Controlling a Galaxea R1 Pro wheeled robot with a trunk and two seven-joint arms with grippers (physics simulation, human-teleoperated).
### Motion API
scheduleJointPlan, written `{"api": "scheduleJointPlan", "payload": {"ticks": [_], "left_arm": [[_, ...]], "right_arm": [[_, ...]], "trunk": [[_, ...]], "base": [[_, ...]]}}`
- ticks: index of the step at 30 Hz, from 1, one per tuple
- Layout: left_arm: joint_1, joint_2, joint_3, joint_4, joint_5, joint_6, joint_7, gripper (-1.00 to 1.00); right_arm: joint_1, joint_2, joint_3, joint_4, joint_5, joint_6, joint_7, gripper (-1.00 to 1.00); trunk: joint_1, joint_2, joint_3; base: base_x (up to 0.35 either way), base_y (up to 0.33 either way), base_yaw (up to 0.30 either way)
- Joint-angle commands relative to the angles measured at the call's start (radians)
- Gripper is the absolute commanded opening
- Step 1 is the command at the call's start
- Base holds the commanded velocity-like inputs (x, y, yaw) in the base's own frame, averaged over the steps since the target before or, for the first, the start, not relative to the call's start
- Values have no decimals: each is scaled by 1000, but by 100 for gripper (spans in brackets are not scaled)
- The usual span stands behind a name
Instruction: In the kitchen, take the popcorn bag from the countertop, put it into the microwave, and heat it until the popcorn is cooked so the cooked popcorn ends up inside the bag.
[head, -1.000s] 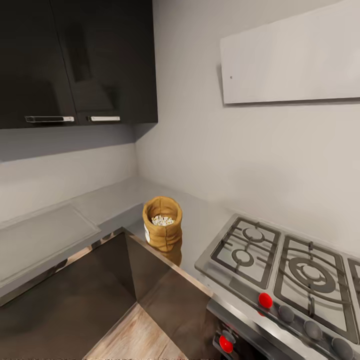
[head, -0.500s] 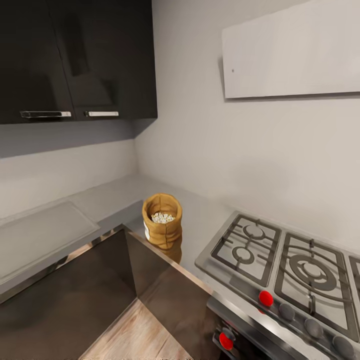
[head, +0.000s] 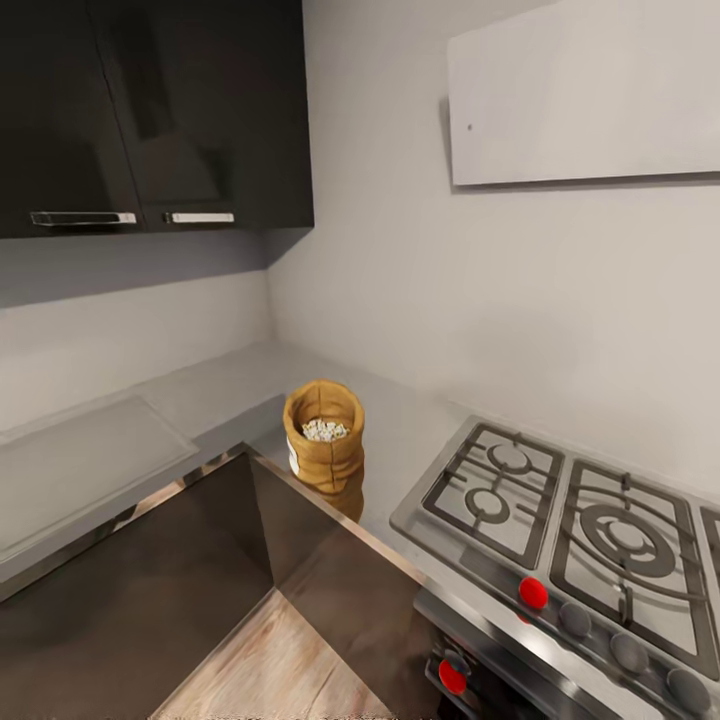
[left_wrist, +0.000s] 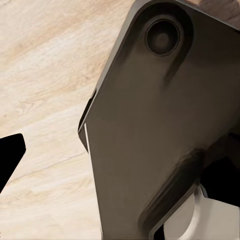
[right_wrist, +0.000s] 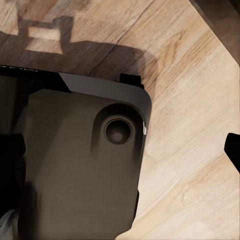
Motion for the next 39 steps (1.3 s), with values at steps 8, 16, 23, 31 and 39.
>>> {"api": "scheduleJointPlan", "payload": {"ticks": [8,16,23,31,39], "left_arm": [[0,0,-1,-1,4,-2,4,100],[0,0,-1,-1,4,-2,2,100],[0,0,-1,-1,4,-2,2,100],[0,0,-1,-1,4,-2,2,100],[0,0,-1,-1,4,-2,2,100]], "right_arm": [[-1,-1,-8,2,6,-4,1,100],[-1,-1,-8,0,6,-5,0,100],[-1,-1,-8,0,6,-5,0,100],[-1,-1,-8,-2,5,-5,0,100],[-1,1,-8,-1,5,-2,1,100]], "trunk": [[0,-1,-14],[0,-1,-27],[0,-1,-38],[0,-1,-40],[0,-1,-40]], "base": [[0,0,0],[0,0,0],[0,0,10],[0,0,10],[0,0,74]]}}
